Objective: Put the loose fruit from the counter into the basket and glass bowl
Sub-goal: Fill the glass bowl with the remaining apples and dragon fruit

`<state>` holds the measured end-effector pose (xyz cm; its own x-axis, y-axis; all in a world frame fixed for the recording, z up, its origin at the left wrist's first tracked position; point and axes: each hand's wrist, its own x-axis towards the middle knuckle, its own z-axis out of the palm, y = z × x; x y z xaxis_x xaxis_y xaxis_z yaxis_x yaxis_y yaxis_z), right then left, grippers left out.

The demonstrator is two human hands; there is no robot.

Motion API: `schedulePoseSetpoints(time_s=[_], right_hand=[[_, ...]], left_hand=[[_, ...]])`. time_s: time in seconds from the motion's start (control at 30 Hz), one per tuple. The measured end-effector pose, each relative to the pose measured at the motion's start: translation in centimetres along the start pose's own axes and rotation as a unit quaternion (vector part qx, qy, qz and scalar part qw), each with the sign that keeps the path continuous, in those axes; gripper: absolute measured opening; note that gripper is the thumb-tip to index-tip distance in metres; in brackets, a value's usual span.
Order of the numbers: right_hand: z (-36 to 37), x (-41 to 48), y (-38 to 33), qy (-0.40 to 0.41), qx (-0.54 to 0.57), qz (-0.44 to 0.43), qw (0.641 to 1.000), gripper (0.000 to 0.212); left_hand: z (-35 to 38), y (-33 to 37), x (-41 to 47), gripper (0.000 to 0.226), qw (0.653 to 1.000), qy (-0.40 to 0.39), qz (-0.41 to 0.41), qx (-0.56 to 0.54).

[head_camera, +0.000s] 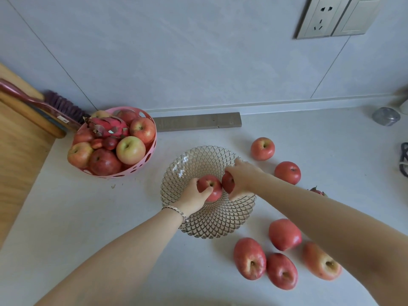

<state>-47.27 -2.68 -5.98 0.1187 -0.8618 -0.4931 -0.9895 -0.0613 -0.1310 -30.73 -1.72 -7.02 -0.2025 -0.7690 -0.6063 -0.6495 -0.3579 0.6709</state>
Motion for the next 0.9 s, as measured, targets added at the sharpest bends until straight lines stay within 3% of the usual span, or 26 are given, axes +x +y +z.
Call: schedulePoseSetpoints(time_s=[0.07,0.1,0.13,0.2,0.23,0.27,0.3,0.37,0.43,0.53,0.67,0.7,0.73,0.83,0.9], right_hand=[[-0.3,-0.4,1.1,0.012,0.197,0.033,0.980,0.067],[-0.5,-0.8,1.7,0.011,0.321,0.041,0.946,0.063],[-0.6,-1.2,2.3,-0.009,0.460,0.045,0.887,0.062],[-0.6,-2.2,3.5,-0.091,0.713,0.020,0.695,0.072],[-0.4,-2.6,4.1,-0.133,0.786,0.006,0.604,0.079],[-0.2,-3.0,4.5,-0.168,0.826,-0.006,0.538,0.083],[0.1,-3.3,4.7,-0.189,0.846,-0.018,0.498,0.082],[0.3,-3.8,4.6,-0.192,0.857,-0.019,0.477,0.077],[0.1,-4.2,4.3,-0.177,0.848,0.008,0.499,0.069],[-0.2,-4.3,4.0,-0.145,0.808,0.064,0.568,0.046],[-0.8,-4.3,4.1,-0.127,0.796,0.099,0.583,0.039],[-1.0,-4.2,4.1,-0.120,0.785,0.093,0.601,0.038],[-0.9,-3.9,3.9,-0.101,0.751,0.085,0.646,0.037],[-0.6,-3.2,3.3,0.030,0.470,0.062,0.880,0.051],[-0.2,-2.7,2.8,0.053,0.309,0.025,0.949,0.070]], left_hand=[[0.0,-0.1,0.0,0.051,1.000,-0.003,-0.002,0.000],[0.0,-0.2,0.1,0.051,1.000,-0.003,-0.002,0.001],[0.0,-0.3,0.2,0.051,1.000,-0.001,0.000,0.004],[0.1,-0.3,0.5,0.051,1.000,0.002,0.005,0.013],[0.1,-0.3,0.5,0.052,1.000,0.002,0.006,0.016],[0.1,-0.2,0.5,0.053,1.000,0.001,0.006,0.016],[0.0,-0.2,0.5,0.053,1.000,-0.002,0.003,0.014],[-0.1,0.0,0.5,0.053,1.000,-0.010,-0.004,0.009],[-0.2,0.0,0.5,0.053,1.000,-0.015,-0.010,0.005],[-0.1,0.0,0.5,0.053,1.000,-0.016,-0.014,0.008],[-0.2,0.0,0.5,0.053,1.000,-0.013,-0.012,0.009],[-0.2,0.0,0.5,0.054,1.000,-0.014,-0.009,0.010],[-0.3,0.0,0.5,0.054,1.000,-0.012,-0.007,0.010],[-0.2,-0.1,0.4,0.054,1.000,-0.011,0.000,0.011],[-0.1,-0.1,0.4,0.053,1.000,-0.011,0.002,0.006]])
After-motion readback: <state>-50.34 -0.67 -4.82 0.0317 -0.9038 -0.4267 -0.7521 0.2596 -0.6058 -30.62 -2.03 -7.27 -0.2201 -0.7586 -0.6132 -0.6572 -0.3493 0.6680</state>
